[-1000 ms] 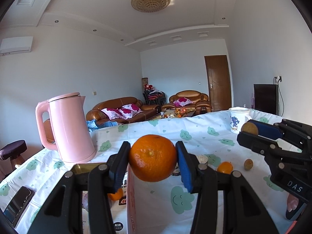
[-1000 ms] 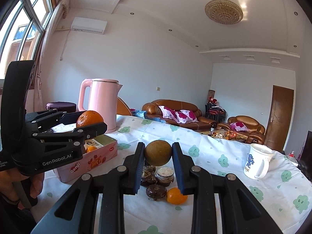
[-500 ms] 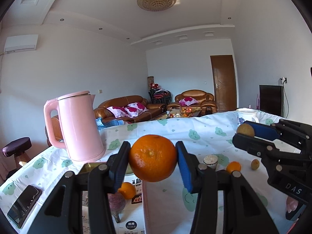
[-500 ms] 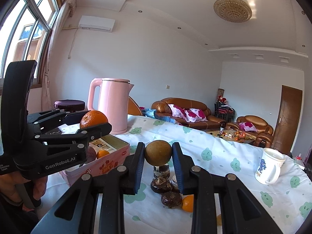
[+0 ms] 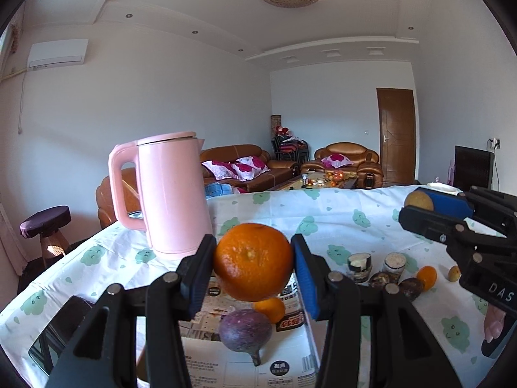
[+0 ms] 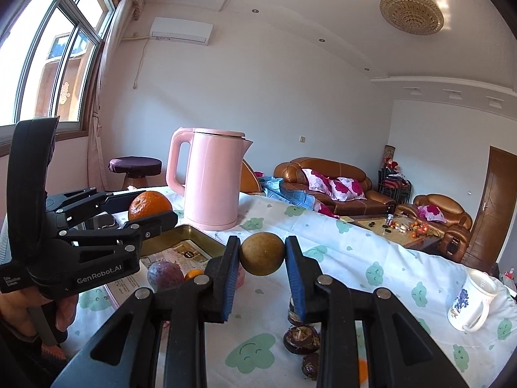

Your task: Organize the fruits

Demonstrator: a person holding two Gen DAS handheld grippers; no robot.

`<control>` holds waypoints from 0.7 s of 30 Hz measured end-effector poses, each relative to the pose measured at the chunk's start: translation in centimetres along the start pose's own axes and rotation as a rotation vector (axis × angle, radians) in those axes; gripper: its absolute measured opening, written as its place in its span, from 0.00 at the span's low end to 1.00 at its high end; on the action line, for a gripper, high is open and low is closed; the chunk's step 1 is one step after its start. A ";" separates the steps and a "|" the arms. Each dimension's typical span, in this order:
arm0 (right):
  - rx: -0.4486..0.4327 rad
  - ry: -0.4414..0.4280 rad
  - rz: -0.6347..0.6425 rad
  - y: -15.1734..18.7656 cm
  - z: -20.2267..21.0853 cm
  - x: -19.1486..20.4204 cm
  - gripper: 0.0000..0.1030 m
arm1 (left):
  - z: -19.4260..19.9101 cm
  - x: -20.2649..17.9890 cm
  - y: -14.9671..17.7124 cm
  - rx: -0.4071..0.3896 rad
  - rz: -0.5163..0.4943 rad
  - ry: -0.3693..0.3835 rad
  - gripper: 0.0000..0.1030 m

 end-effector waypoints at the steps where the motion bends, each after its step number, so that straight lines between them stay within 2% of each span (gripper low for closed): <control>1: 0.003 -0.005 0.004 -0.2 -0.4 0.2 0.29 | -0.2 0.6 0.1 0.007 0.006 -0.010 0.48; 12: 0.064 -0.076 0.027 -0.7 -3.8 3.5 0.29 | -2.0 5.8 2.1 0.115 0.047 -0.095 0.48; 21: 0.133 -0.136 0.055 0.7 -6.1 6.9 0.29 | -3.2 7.0 3.8 0.187 0.047 -0.090 0.48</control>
Point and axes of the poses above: each gripper's, at about its wrist camera, not at the fingertips, and z roughly against the way its jaws point, x to its left, y to its underside, the point moved 9 cm from there along -z, roughly the way its jaws point, and after that the axes turned 3 degrees about -z, right-handed, at the moved point
